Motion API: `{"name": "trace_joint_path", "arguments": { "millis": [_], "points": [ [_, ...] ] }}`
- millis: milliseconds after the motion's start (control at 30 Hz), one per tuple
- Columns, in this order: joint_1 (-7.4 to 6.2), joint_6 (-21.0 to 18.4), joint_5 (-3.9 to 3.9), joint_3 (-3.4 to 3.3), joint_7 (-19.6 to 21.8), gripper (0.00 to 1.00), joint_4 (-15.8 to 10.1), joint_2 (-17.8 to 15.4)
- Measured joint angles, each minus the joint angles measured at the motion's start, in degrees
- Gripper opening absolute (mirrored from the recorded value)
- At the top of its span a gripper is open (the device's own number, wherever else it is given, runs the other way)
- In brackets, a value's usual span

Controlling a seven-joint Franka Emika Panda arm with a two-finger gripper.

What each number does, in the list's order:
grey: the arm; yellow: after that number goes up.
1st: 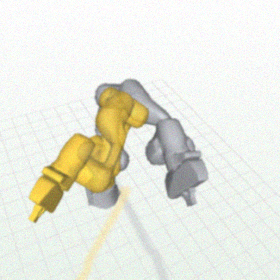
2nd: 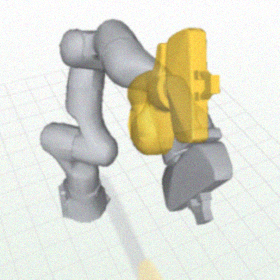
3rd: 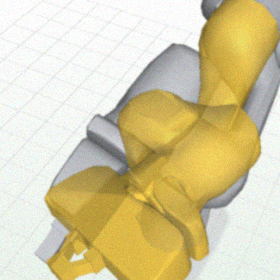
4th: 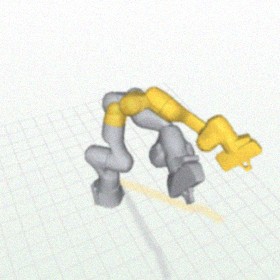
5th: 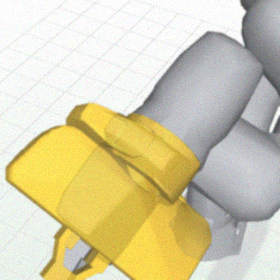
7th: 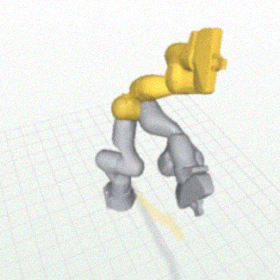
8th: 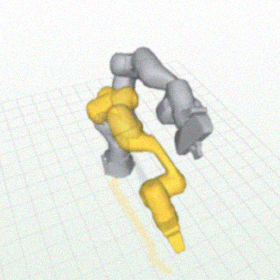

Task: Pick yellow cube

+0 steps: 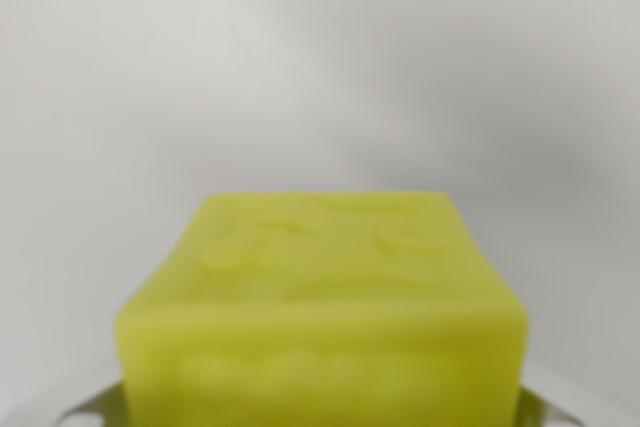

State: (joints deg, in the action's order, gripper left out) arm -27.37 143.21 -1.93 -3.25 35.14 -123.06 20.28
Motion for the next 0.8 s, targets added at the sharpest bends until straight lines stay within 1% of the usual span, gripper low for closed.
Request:
{"name": "trace_joint_path", "arguments": {
  "millis": [800],
  "points": [
    [0.06, -5.0, 0.55, 0.00, 0.4, 0.00, 0.5, -4.4]
  ]
}}
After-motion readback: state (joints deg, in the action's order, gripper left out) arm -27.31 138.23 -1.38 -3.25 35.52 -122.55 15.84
